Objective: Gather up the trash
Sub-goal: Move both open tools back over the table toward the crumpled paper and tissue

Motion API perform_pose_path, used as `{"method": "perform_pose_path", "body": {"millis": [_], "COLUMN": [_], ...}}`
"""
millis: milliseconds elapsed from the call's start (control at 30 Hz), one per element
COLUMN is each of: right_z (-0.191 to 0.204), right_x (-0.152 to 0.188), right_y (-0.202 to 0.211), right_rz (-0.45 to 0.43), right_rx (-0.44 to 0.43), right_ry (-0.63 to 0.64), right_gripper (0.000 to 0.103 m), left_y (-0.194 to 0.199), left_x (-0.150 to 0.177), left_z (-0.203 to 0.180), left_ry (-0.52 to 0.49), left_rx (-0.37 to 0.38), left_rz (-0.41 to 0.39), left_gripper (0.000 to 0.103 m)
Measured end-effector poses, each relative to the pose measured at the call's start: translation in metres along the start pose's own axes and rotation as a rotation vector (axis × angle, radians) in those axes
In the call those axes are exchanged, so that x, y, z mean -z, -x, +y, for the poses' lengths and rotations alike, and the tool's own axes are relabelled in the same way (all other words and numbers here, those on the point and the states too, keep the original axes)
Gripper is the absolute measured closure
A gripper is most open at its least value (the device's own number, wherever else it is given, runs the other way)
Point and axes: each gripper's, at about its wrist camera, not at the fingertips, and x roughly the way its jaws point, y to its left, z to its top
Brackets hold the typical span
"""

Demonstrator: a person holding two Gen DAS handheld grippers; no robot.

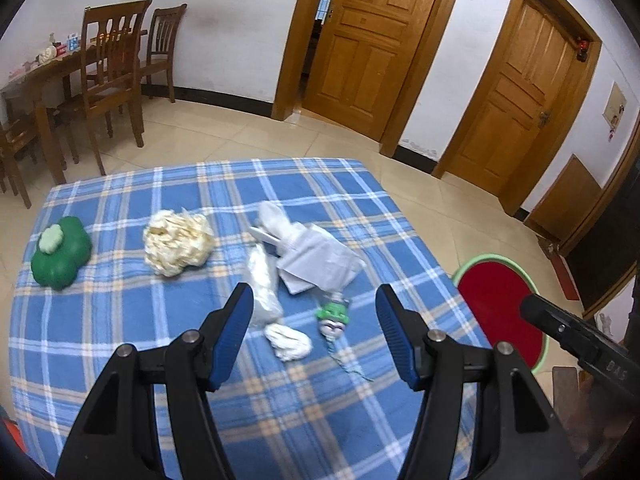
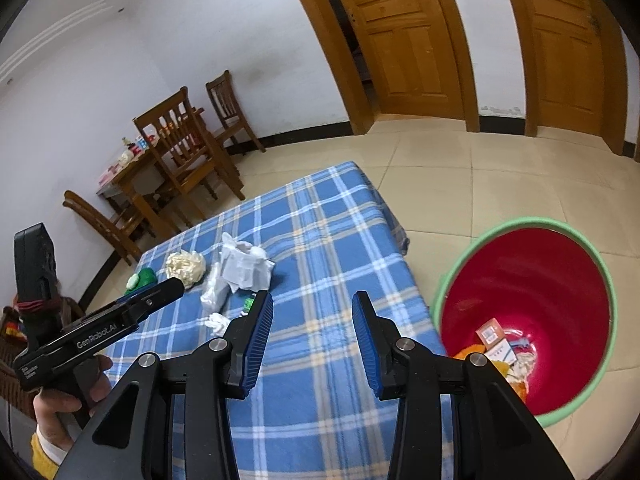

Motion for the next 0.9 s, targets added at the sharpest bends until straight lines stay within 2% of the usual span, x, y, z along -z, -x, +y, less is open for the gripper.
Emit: {"method": "perform_pose_path", "body": {"millis": [533, 900], "right_z": [0.026, 0.042], "right_x": [-0.012, -0.018], "right_y": [-0.047, -0.089], "right_rz": [0.052, 0.113], "right_rx": [-0.026, -0.048], "right_ry": [0.018, 0.056], "right_gripper": [0.060, 0.054], "left_y": [-0.028, -0.057], "left_x": [-0.017, -0.023], "left_z": [0.052, 0.084], "left_ry": [0.046, 0.085], "left_rx": [-0.068, -0.119], "left_rz": [0.016, 0.035], "left_gripper": [0.040, 0.040]}}
